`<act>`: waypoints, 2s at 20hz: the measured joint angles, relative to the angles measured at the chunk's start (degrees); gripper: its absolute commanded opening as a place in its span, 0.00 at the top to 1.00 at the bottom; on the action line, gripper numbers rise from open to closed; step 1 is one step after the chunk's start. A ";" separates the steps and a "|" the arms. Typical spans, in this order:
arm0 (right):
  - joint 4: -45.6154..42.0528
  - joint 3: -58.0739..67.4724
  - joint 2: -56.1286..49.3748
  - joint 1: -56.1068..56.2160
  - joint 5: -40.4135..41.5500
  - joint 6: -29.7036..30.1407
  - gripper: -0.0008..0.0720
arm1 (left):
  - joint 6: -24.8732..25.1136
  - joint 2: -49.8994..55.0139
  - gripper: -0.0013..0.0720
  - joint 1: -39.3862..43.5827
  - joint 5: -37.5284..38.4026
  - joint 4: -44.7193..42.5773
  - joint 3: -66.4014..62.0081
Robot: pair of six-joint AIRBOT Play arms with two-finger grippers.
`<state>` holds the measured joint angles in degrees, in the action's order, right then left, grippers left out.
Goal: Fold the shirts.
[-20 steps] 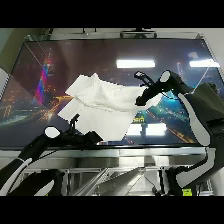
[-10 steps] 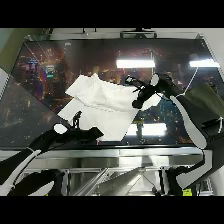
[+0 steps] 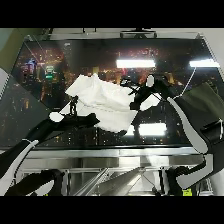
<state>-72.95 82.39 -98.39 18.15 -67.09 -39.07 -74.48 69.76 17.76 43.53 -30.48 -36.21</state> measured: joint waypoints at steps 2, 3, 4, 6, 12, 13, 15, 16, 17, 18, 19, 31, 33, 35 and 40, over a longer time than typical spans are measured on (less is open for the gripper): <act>-0.44 0.00 -0.31 0.68 0.81 -0.09 0.13 | 1.09 0.02 0.95 -2.43 2.25 0.00 -0.39; -1.25 0.00 -0.44 1.14 1.27 -0.09 0.13 | 1.57 0.02 0.95 -3.69 3.34 0.02 -0.50; -2.29 0.00 -0.55 1.64 1.73 -0.11 0.13 | 2.10 0.02 0.95 -4.83 4.61 0.00 -0.59; -4.24 0.00 -0.79 2.71 2.86 -0.11 0.14 | 2.69 0.02 0.95 -6.45 6.97 0.07 -0.70; -8.31 0.00 -2.60 4.17 5.55 -0.79 0.31 | 3.43 0.02 0.95 -8.02 10.64 0.11 -0.79; -9.25 0.00 -2.93 4.28 5.70 -1.62 0.60 | 3.61 0.02 0.96 -8.07 11.06 0.09 -0.79; -11.30 0.02 -3.30 4.48 5.95 -3.21 0.80 | 3.87 0.02 0.95 -8.17 11.63 0.09 -0.79; -12.24 0.09 -3.32 4.55 5.90 -4.33 0.96 | 3.96 0.02 0.95 -8.20 12.04 0.09 -0.79; -13.05 0.22 -3.15 4.59 5.70 -5.88 0.96 | 4.04 0.02 0.95 -8.22 12.35 0.09 -0.79; -13.81 0.39 -2.73 4.61 5.20 -7.19 0.96 | 4.04 -0.02 0.95 -8.24 12.66 0.09 -0.79; -14.51 0.72 -2.03 4.63 4.79 -8.61 0.96 | 4.09 -0.31 0.96 -8.31 12.87 0.09 -0.79; -17.35 9.09 28.94 -12.11 0.92 -37.07 0.96 | 6.19 -21.73 0.95 -41.94 34.51 6.88 -25.03; -9.62 9.79 37.42 -17.66 1.01 -39.19 0.96 | 8.39 -25.03 0.95 -49.70 38.60 14.29 -30.49; -3.28 10.19 45.66 -22.10 3.30 -41.11 0.96 | 10.38 -27.69 0.95 -56.41 41.16 23.37 -35.52; 3.82 10.40 59.74 -27.78 10.80 -43.93 0.96 | 12.28 -27.76 0.95 -63.60 44.59 37.29 -46.29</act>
<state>-69.12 92.79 -38.65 -9.63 -56.29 -83.00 -62.19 42.00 -45.84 88.12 6.81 -82.50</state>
